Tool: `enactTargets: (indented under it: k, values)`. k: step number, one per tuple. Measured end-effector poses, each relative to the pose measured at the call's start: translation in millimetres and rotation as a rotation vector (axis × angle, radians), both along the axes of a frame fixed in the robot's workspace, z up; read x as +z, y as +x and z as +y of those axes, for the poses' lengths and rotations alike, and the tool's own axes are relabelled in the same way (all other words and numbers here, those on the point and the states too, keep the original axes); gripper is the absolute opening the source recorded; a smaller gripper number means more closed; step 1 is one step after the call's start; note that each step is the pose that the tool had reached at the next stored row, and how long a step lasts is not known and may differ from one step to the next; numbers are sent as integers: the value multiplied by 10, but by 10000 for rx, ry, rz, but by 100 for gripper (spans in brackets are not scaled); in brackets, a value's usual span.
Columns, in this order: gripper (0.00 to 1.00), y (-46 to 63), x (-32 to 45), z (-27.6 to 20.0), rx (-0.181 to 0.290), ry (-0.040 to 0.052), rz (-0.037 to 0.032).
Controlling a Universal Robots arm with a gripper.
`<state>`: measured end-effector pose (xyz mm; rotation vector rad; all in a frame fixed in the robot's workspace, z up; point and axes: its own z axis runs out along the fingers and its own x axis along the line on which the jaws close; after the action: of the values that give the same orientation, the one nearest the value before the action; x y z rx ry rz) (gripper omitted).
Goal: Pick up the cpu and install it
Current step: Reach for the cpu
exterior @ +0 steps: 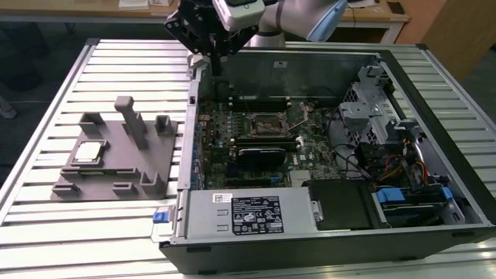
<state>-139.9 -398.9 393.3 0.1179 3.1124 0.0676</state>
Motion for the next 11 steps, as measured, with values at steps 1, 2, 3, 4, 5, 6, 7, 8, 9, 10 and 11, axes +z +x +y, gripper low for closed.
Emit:
enactTargets:
  k: [1, 2, 3, 4, 5, 6, 7, 8, 9, 10, 11]
  values:
    - [11, -6, 0, 0, 0, 0, -1]
    - [11, -12, 0, 0, 0, -1, -2]
    - [11, -19, 0, 0, 0, -1, -3]
    - [11, -27, 0, 0, 0, -2, -3]
    - [11, -34, 0, 0, 0, -2, -4]
    - [11, -41, 0, 0, 0, -1, -5]
    - [11, -48, 0, 0, 0, -2, -6]
    - [11, -56, 0, 0, 0, -2, -7]
    - [11, -65, 0, 0, 0, -2, -8]
    - [11, -75, 0, 0, 0, -2, -9]
    - [11, -83, 0, 0, -1, -2, -11]
